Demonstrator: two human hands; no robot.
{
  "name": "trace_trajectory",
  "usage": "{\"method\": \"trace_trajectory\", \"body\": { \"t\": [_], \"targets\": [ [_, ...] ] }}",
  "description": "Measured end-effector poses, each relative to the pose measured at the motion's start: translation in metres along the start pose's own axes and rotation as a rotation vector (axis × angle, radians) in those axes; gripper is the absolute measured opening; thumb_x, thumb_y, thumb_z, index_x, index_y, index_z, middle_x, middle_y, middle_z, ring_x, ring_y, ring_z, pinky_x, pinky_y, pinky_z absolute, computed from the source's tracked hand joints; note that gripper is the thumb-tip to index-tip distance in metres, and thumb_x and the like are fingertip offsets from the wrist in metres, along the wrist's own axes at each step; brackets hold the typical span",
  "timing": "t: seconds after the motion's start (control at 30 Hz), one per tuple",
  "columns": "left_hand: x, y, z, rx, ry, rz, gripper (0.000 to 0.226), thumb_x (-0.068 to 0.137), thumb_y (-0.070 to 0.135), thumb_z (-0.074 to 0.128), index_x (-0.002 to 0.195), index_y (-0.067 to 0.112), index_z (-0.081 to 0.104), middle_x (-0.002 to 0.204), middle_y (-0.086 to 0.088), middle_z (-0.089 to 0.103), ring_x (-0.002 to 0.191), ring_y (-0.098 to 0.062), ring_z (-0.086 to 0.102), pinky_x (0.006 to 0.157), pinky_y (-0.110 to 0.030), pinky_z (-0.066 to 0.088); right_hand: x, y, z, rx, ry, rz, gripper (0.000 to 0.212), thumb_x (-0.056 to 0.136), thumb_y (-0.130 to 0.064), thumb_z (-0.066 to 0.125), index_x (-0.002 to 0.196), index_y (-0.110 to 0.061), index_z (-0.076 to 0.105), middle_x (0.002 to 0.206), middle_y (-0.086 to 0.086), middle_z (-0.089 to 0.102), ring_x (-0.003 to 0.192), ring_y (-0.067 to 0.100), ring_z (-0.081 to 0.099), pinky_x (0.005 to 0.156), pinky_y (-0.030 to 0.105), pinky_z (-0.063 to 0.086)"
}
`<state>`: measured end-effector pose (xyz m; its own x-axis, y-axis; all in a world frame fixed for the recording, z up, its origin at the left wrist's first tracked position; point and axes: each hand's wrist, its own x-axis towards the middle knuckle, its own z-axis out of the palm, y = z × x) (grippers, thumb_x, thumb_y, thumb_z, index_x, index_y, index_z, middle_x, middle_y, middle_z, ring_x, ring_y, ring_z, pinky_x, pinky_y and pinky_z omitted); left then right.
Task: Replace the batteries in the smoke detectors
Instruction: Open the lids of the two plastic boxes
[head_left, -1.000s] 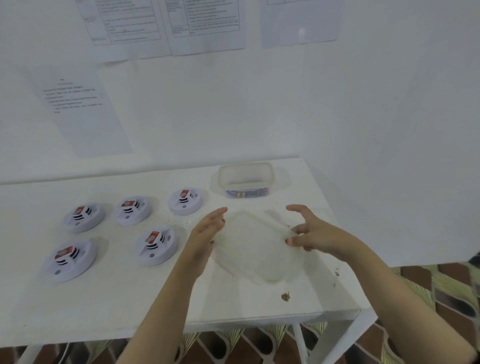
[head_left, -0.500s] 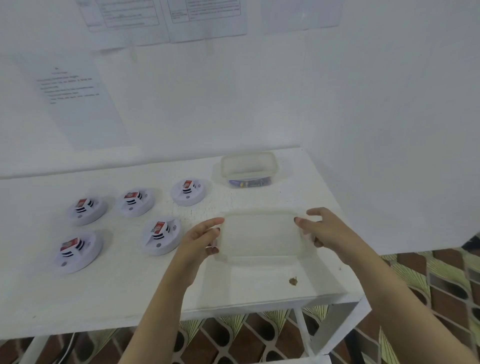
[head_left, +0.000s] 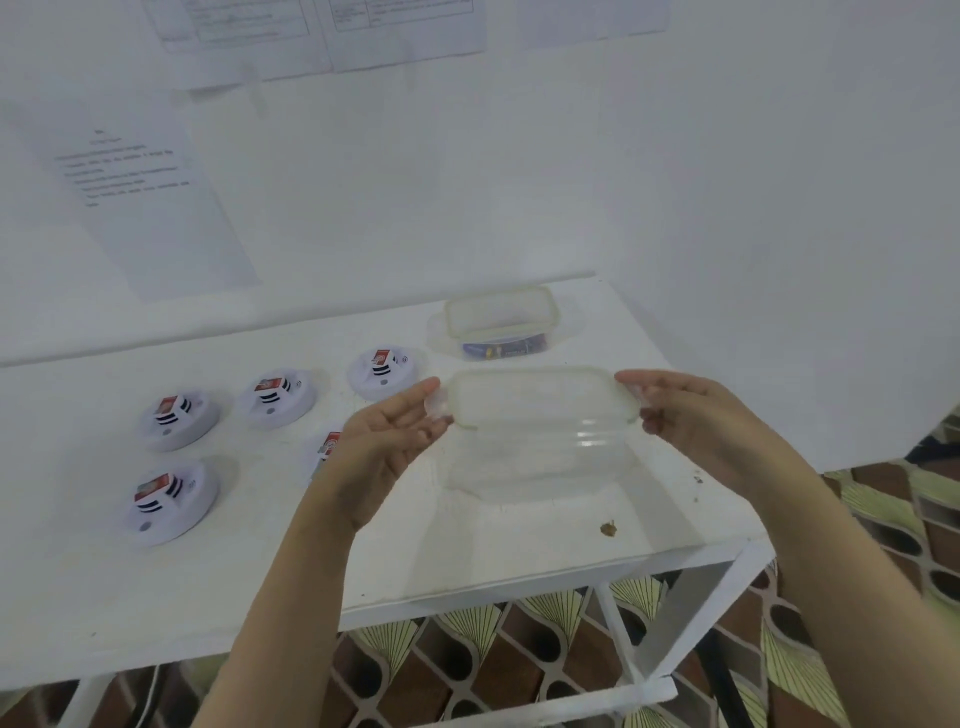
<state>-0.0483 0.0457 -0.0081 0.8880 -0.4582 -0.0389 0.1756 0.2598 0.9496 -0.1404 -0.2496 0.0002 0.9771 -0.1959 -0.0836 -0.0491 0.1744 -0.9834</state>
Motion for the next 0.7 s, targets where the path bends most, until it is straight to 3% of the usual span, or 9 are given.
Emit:
{"method": "trace_trajectory", "body": {
  "t": [0.1, 0.2, 0.27, 0.37, 0.43, 0.5, 0.6, 0.7],
  "targets": [
    [0.002, 0.015, 0.0, 0.076, 0.016, 0.072, 0.048, 0.079, -0.016, 0.06, 0.12, 0.009, 0.058, 0.104, 0.003, 0.074, 0.095, -0.01, 0.071, 0.078, -0.014, 0.053, 0.0, -0.012, -0.004, 0.102, -0.166, -0.063, 0.046, 0.068, -0.006, 0.065, 0.114, -0.007, 0.061, 0.082, -0.005, 0.07, 0.076, 0.009, 0.065, 0.075, 0.018, 0.053],
    [0.011, 0.026, 0.006, 0.202, 0.142, 0.221, 0.026, 0.089, -0.006, 0.056, 0.106, 0.011, 0.066, 0.088, 0.008, 0.076, 0.081, -0.008, 0.073, 0.073, -0.015, 0.054, 0.012, -0.02, 0.0, 0.045, -0.134, -0.116, 0.054, 0.063, -0.015, 0.07, 0.116, -0.008, 0.062, 0.082, 0.0, 0.064, 0.072, 0.011, 0.063, 0.073, 0.02, 0.054],
    [0.021, 0.032, 0.009, 0.271, 0.223, 0.315, 0.017, 0.09, 0.0, 0.059, 0.096, 0.012, 0.069, 0.076, 0.007, 0.075, 0.068, -0.006, 0.07, 0.067, -0.015, 0.054, 0.024, -0.025, 0.007, -0.02, -0.066, -0.168, 0.046, 0.065, -0.022, 0.071, 0.11, -0.011, 0.067, 0.074, -0.002, 0.058, 0.062, 0.01, 0.055, 0.065, 0.021, 0.053],
    [0.042, 0.042, 0.011, 0.376, 0.344, 0.403, 0.01, 0.088, 0.009, 0.064, 0.085, 0.016, 0.071, 0.064, 0.012, 0.07, 0.057, -0.005, 0.058, 0.059, -0.013, 0.049, 0.049, -0.034, 0.016, -0.143, 0.078, -0.262, 0.011, 0.084, -0.02, 0.064, 0.091, -0.015, 0.072, 0.061, -0.016, 0.058, 0.05, 0.006, 0.037, 0.05, 0.022, 0.038],
    [0.063, 0.048, 0.013, 0.404, 0.414, 0.39, 0.01, 0.089, 0.014, 0.066, 0.082, 0.019, 0.071, 0.07, 0.012, 0.07, 0.061, -0.008, 0.059, 0.059, -0.011, 0.048, 0.071, -0.041, 0.019, -0.246, 0.178, -0.28, 0.013, 0.088, -0.024, 0.063, 0.083, -0.023, 0.074, 0.075, -0.016, 0.066, 0.056, 0.007, 0.036, 0.051, 0.022, 0.03],
    [0.088, 0.053, 0.014, 0.359, 0.468, 0.335, 0.014, 0.09, 0.012, 0.066, 0.078, 0.017, 0.071, 0.07, 0.008, 0.071, 0.06, -0.007, 0.065, 0.056, -0.013, 0.051, 0.097, -0.049, 0.02, -0.337, 0.198, -0.237, 0.014, 0.088, -0.03, 0.064, 0.079, -0.025, 0.074, 0.087, -0.008, 0.069, 0.063, 0.008, 0.046, 0.055, 0.022, 0.038],
    [0.133, 0.059, 0.015, 0.329, 0.477, 0.217, 0.019, 0.09, 0.012, 0.066, 0.071, 0.014, 0.07, 0.068, 0.008, 0.072, 0.054, -0.007, 0.068, 0.054, -0.018, 0.054, 0.147, -0.059, 0.017, -0.348, 0.167, -0.117, 0.021, 0.09, -0.029, 0.062, 0.08, -0.015, 0.071, 0.08, 0.004, 0.068, 0.058, 0.016, 0.059, 0.05, 0.024, 0.051],
    [0.182, 0.065, 0.01, 0.327, 0.477, 0.116, 0.017, 0.088, 0.01, 0.068, 0.071, 0.01, 0.069, 0.079, 0.0, 0.071, 0.049, -0.007, 0.066, 0.053, -0.017, 0.054, 0.199, -0.064, 0.015, -0.348, 0.178, 0.001, 0.019, 0.091, -0.017, 0.061, 0.095, 0.001, 0.066, 0.078, 0.01, 0.066, 0.052, 0.018, 0.057, 0.044, 0.02, 0.049]
  ]
}}
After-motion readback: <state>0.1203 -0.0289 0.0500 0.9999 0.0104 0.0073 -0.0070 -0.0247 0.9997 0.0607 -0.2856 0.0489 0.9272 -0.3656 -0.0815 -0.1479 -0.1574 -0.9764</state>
